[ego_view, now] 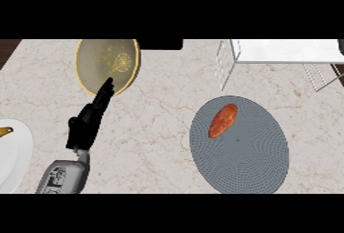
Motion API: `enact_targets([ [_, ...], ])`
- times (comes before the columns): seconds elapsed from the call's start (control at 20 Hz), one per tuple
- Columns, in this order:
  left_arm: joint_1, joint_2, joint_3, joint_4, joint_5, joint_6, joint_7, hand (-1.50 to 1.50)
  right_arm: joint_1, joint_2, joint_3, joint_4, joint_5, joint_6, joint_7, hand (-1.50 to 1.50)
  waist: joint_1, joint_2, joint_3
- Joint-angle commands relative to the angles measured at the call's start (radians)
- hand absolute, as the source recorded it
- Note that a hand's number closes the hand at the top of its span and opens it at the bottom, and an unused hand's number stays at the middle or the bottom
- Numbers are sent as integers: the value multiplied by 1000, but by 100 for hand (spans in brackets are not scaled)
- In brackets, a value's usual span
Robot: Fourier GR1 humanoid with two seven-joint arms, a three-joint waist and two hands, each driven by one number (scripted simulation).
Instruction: Pick the lemon from the placemat and place it in the tiered shelf
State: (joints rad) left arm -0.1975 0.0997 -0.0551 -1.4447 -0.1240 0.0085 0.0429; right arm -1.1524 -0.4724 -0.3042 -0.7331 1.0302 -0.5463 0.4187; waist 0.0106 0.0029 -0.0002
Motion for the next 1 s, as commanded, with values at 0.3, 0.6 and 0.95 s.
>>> enact_targets([
  [0.3, 7, -4, 8, 59, -14, -6, -54, 0, -16, 27, -58, -98, -146, 17, 20, -150, -10, -3, 0],
  [0.6, 25, -5, 12, -17, -3, -9, -5, 0, -23, -9, -88, -103, -269, 84, -71, -150, -2, -2, 0],
  [0.95, 69, 6, 15, -40, -5, -16, -13, 0, -63, -47, -156, -252, -356, 81, 32, -150, -11, -9, 0],
])
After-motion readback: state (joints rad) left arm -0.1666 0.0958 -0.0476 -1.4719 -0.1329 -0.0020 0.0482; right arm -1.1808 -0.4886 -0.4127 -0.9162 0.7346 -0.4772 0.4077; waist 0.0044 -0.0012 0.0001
